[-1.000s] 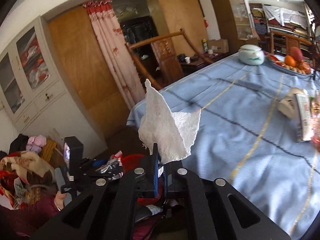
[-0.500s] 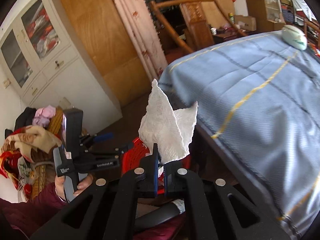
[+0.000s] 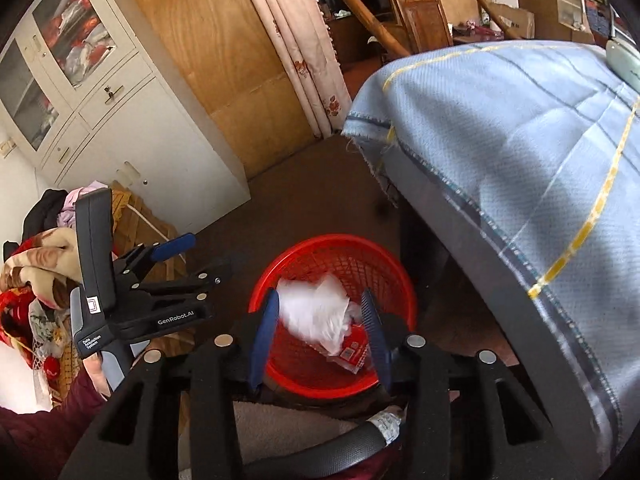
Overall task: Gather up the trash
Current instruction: 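Open the left tool over the red wastebasket while the right tool drops the tissue in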
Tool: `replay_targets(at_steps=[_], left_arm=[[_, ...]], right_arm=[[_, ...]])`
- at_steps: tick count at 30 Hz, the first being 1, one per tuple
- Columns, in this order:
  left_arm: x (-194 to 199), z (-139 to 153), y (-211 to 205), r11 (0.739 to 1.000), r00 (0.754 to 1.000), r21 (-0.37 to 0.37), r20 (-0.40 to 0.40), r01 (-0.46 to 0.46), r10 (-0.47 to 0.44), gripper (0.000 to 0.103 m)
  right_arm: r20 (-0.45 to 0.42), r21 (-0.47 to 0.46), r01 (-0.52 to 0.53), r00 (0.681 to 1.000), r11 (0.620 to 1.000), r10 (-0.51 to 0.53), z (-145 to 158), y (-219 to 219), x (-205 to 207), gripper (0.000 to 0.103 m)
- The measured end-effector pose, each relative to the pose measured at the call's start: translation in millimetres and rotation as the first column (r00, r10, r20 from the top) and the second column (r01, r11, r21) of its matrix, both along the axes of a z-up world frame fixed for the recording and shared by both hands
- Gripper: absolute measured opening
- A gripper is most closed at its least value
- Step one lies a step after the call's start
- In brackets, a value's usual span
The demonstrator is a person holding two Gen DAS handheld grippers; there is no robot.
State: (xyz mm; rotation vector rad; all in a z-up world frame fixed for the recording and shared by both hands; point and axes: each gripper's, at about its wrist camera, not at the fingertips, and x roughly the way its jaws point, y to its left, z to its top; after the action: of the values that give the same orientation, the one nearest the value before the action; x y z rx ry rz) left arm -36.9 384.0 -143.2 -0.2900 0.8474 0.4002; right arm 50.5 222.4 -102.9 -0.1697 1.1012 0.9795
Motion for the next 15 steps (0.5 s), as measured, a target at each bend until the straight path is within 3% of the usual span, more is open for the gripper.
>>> replay_targets(at_steps=[8, 15], left_arm=[[4.5, 13.8, -11.7, 0.999, 0.999, 0.019, 0.021, 0.025, -0.025, 0.090], [9.6, 46.6, -41.5, 0.994, 0.993, 0.076, 0.076, 0.085, -0.090, 0.092]], right_arm=[[0.041, 0.035, 0.037, 0.998, 0.999, -0.039, 18.6, -20.2, 1.3, 0.044], [0.094, 0.089, 0.100, 0.990, 0.991, -0.108, 42.4, -53.1, -1.3, 0.051]])
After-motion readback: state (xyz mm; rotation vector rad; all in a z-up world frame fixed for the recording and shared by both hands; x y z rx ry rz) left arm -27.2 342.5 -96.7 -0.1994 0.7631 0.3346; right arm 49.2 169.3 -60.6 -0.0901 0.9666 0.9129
